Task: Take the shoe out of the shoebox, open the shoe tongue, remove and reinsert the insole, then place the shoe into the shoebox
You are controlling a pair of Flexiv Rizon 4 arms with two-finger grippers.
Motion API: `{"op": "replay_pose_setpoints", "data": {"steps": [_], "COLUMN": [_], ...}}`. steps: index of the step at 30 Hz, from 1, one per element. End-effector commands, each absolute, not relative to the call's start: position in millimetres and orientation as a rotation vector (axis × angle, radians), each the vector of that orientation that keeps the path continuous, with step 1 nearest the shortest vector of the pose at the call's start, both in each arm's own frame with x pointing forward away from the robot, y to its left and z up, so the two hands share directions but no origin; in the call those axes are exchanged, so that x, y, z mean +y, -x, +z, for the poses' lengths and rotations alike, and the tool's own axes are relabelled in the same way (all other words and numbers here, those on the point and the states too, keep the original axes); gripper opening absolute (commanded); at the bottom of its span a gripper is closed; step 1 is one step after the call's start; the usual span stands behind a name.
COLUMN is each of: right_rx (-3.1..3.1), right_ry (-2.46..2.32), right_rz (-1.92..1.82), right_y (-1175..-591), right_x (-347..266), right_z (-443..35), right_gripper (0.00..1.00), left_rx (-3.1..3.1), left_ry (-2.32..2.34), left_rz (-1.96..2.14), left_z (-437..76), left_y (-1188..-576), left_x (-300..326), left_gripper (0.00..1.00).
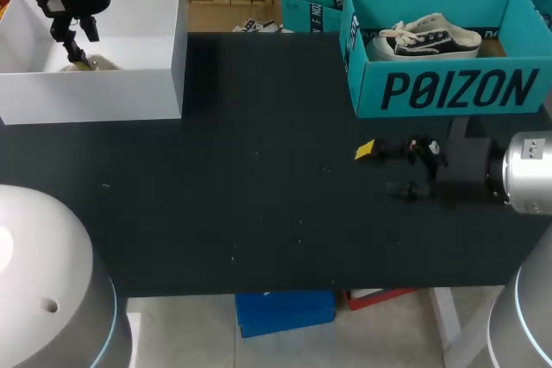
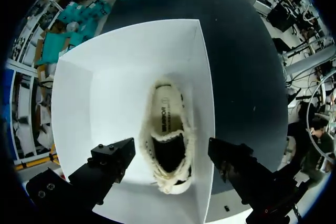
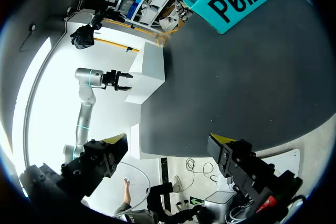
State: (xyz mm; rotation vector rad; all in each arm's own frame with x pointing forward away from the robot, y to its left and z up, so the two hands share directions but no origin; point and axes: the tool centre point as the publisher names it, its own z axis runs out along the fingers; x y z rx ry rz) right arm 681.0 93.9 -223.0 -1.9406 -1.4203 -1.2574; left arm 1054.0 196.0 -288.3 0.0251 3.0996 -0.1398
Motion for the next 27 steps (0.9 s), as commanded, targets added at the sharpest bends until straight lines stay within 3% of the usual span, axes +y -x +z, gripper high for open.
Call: {"op": "replay_pose_setpoints", "data": {"steps": [1,13,27], "right_rx": [-1.42,-1.42,-1.42], "right_ry": [1.94,1.94,1.94], "right_rz": [-1.257,-1.257,-1.257], "right_y": [-681.0,-681.0,-681.0], "right_x": [93.7,93.7,93.7], "right_z": [-222.8,-222.8,-222.8], "right_gripper": [1.0,1.0,1.0], "left_rx": [3.094,3.088,3.025], "left_ry": [-0.019,0.027,0.189], "left_rz": [-0.105,-0.055,-0.054], "left_z": [-257.0,-208.0,-214.0], "left_y": [-1043.4,-1005.4,-935.5], "left_x": [186.2,164.4,136.1], "left_gripper": [0.94,1.0,1.0]}}
